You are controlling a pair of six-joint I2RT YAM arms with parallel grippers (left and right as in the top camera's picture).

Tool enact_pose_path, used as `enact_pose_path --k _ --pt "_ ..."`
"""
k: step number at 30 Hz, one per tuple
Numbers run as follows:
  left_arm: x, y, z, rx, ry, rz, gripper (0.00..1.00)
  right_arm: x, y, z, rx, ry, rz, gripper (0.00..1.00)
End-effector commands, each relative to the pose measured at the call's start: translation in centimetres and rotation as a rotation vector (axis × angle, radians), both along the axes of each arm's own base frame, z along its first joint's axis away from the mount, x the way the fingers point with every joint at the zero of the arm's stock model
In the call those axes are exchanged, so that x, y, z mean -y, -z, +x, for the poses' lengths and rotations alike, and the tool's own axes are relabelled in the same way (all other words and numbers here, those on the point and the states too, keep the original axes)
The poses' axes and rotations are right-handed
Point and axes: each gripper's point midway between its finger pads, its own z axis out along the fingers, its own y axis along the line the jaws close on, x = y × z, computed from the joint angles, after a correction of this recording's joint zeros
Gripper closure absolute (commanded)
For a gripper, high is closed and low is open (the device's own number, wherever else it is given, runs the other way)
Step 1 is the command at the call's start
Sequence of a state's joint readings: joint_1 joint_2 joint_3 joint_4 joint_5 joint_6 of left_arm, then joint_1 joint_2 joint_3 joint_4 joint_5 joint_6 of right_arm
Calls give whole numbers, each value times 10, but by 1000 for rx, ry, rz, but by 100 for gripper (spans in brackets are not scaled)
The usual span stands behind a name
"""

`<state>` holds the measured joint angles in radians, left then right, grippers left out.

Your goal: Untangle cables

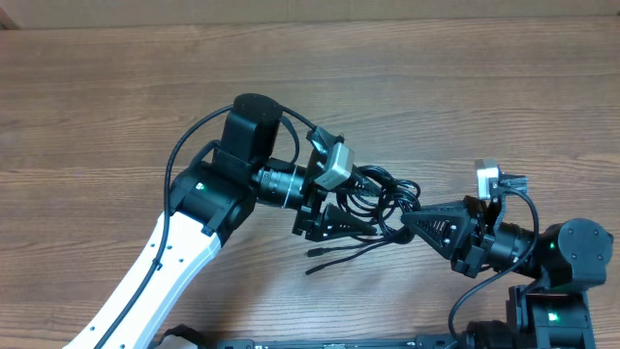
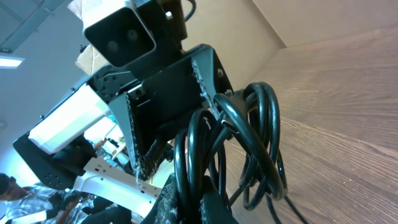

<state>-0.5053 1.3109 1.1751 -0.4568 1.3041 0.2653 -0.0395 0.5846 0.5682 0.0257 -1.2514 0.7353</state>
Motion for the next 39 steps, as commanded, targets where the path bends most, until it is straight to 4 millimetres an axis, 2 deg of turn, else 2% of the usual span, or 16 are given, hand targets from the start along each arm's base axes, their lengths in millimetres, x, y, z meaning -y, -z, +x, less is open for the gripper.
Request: enact_pose_path --k 1,10,11,16,17,21,22,24,25,26,28,31,33,34,37,39 --pt "2 -8 -11 27 44 -25 39 -2 -7 -7 23 -32 3 96" --pt "11 -9 -26 32 92 -27 39 -2 -9 -8 45 -37 1 96" --pt "11 -9 -26 32 93 -27 43 -2 -9 -8 45 -37 1 96" --pt "11 -9 -25 38 93 -31 83 -2 -9 -8 45 -37 1 96" --pt "11 -10 -25 42 92 -33 93 -2 -9 -8 45 -37 1 96" --pt "12 -11 -24 50 92 -38 96 -2 -9 -8 42 -38 1 93" --pt "12 -10 -24 51 90 -37 96 -2 -8 -9 39 -42 1 84" --pt "13 -8 -19 40 59 -16 96 -2 -6 -9 24 -44 1 41" --pt "14 -5 -15 24 33 3 96 -2 -5 -9 14 -44 1 25" --pt "14 -4 -12 10 9 20 96 -2 -4 -9 4 -44 2 15" --pt "16 4 1 -37 -79 76 96 -2 -1 -9 -9 -44 0 3" --pt "17 11 17 -82 -181 130 96 -2 3 -8 -1 -43 -11 1" --pt "17 14 24 -115 -230 151 96 -2 3 -8 -5 -43 -11 2" --pt "17 13 26 -129 -243 154 96 -2 4 -8 -5 -43 -12 5" --pt "18 10 27 -153 -251 145 96 -2 7 -8 21 -43 -27 24" --pt "19 7 25 -155 -238 135 96 -2 8 -8 33 -42 -33 24"
